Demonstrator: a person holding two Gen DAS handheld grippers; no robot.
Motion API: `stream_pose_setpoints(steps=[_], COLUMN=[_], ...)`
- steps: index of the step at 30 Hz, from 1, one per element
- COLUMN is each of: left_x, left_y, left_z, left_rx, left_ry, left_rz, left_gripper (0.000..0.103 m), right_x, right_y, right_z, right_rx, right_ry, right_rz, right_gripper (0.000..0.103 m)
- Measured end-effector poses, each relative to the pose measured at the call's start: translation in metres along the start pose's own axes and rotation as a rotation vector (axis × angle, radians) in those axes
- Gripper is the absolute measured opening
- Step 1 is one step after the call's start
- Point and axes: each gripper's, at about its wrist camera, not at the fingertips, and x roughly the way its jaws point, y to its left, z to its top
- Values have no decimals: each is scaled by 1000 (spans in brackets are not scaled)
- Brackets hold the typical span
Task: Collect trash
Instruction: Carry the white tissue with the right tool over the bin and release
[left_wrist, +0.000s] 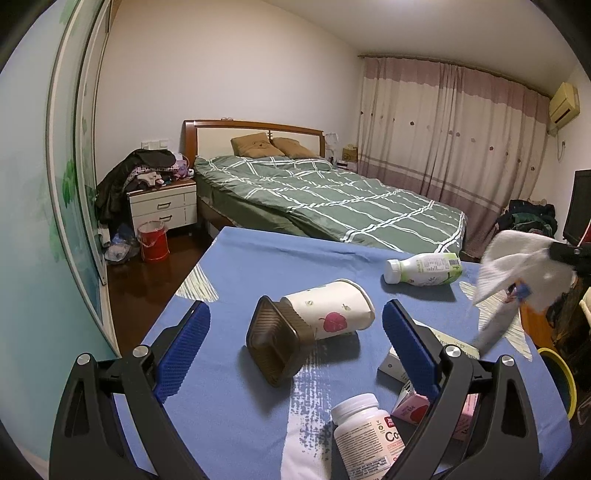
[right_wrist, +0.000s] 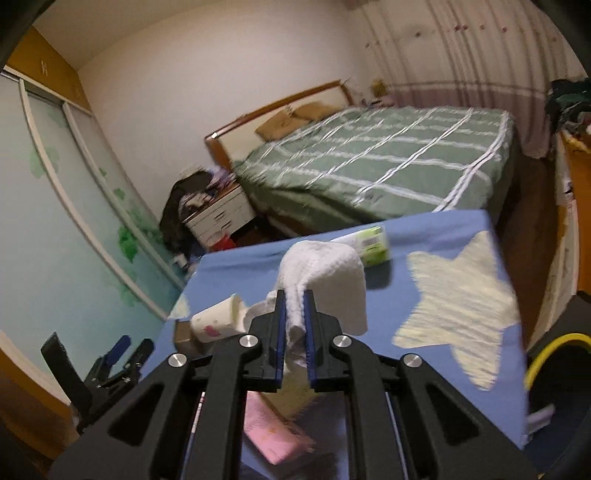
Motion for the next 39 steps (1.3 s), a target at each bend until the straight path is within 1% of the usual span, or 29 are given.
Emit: stream_pose_setpoints(steps=[2, 5, 7, 9, 11, 12, 13, 14, 15, 16, 17, 18, 19, 21, 24, 26, 28, 29, 31, 32, 35, 39], left_x=[0, 0, 0, 0, 1, 1, 1, 2, 3, 3, 3, 2, 2, 1, 0, -1, -2, -2, -4, -4, -3, -2], left_y=[0, -1, -2, -3, -5, -5, -6, -6, -6, -6, -6, -5, -6, -5, -5, -5, -5, -6, -6, -6, -7, -9], left_z=[0, 1, 1, 1, 0, 1, 0, 0, 0, 0, -1, 0, 0, -1, 0, 0, 1, 1, 0, 0, 0, -1], left_rx=[-1, 3, 9, 15, 22, 24, 27, 28, 28, 27, 26, 26, 28, 29, 27, 26, 28, 30, 33, 33, 36, 48], left_ry=[1, 1, -1, -1, -3, -4, -4, -3, 0, 3, 4, 4, 2, -1, -3, -1, -3, -4, -5, -5, -1, 4], left_rz=[-1, -1, 0, -1, 2, 3, 4, 6, 6, 3, 2, 1, 0, -4, -10, -13, -16, -15, -14, -15, -18, -16], left_gripper=[93, 93, 93, 93, 93, 93, 93, 93, 93, 93, 93, 93, 93, 93, 93, 93, 93, 93, 93, 93, 93, 93], right_x=[-13, -34, -40, -44, -43, -44, -46, -48, -50, -52, -53, -53, -53, -60, -69, -76, -81, -83, -85, -87, -86, -93], right_y=[-11, -40, -53, -61, -57, -55, -51, -48, -37, -30, -26, -22, -18, -10, -12, -18, -27, -34, -51, -64, -94, -143], right_z=[-2, -6, -7, -8, -7, -6, -3, -1, 3, 6, 8, 13, 17, 21, 23, 19, 15, 12, 5, -1, -16, -40], right_rx=[8, 58, 84, 103, 88, 83, 80, 74, 34, 2, -8, -1, -6, -47, -46, -46, -33, -21, 3, 21, 78, 167], right_ry=[-24, -53, -56, -42, -33, -34, -42, -51, -75, -96, -102, -88, -84, -128, -135, -153, -151, -148, -147, -143, -117, -92], right_rz=[-35, -80, -84, -59, -25, 10, 71, 82, 15, -29, -17, 50, 62, -8, 3, -41, -57, -67, -125, -164, -217, -315], right_gripper=[9, 9, 9, 9, 9, 9, 9, 9, 9, 9, 9, 9, 9, 9, 9, 9, 9, 9, 9, 9, 9, 9])
